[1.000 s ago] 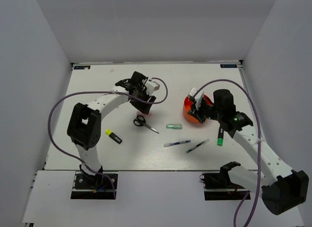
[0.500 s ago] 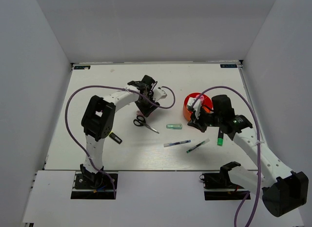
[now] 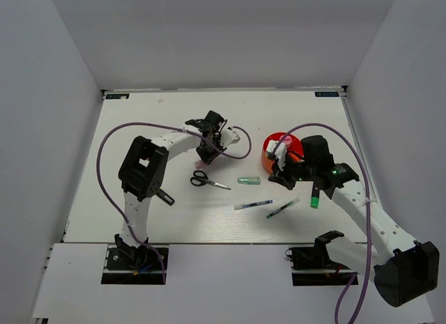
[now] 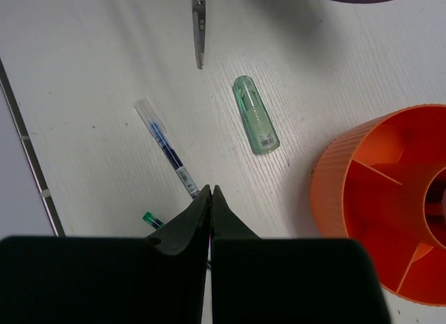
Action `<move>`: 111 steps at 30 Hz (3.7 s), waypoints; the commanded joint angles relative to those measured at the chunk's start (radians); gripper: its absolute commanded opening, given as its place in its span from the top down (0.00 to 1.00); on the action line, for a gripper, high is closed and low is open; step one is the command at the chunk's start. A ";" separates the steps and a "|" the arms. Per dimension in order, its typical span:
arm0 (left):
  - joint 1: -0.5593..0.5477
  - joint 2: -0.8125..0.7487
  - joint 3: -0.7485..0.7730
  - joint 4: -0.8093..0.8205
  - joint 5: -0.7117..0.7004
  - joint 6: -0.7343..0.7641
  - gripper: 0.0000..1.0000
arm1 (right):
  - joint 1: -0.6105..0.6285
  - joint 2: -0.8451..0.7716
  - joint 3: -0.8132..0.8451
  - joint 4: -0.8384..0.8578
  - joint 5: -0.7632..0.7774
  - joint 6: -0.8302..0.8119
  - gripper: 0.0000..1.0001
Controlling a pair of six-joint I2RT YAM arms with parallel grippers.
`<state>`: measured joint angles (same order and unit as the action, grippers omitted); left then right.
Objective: Sort the stationery into containers
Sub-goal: Pick up the stationery from the center of the board, then place the stationery in the storage box, then pick up the stationery from the center of the board.
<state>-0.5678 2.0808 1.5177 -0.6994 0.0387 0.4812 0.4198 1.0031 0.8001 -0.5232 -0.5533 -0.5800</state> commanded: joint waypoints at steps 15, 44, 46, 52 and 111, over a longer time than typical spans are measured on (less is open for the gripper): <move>-0.012 -0.304 -0.078 0.442 0.285 -0.679 1.00 | -0.007 0.005 -0.058 0.242 0.519 0.201 1.00; -0.170 -0.030 0.030 0.882 0.325 -1.166 0.97 | -0.139 -0.078 -0.104 0.385 0.747 0.355 1.00; -0.172 -0.024 0.030 0.873 0.319 -1.150 0.97 | -0.142 -0.081 -0.102 0.382 0.741 0.358 1.00; -0.172 0.007 0.053 0.839 0.291 -1.116 0.96 | -0.151 -0.081 -0.104 0.377 0.721 0.364 1.00; -0.282 -0.173 -0.148 0.331 0.389 -0.139 0.40 | -0.207 -0.035 -0.064 0.126 0.118 0.077 0.58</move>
<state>-0.8494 1.9038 1.3613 -0.3664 0.3923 0.2565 0.2214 0.9623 0.6994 -0.3809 -0.4152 -0.4942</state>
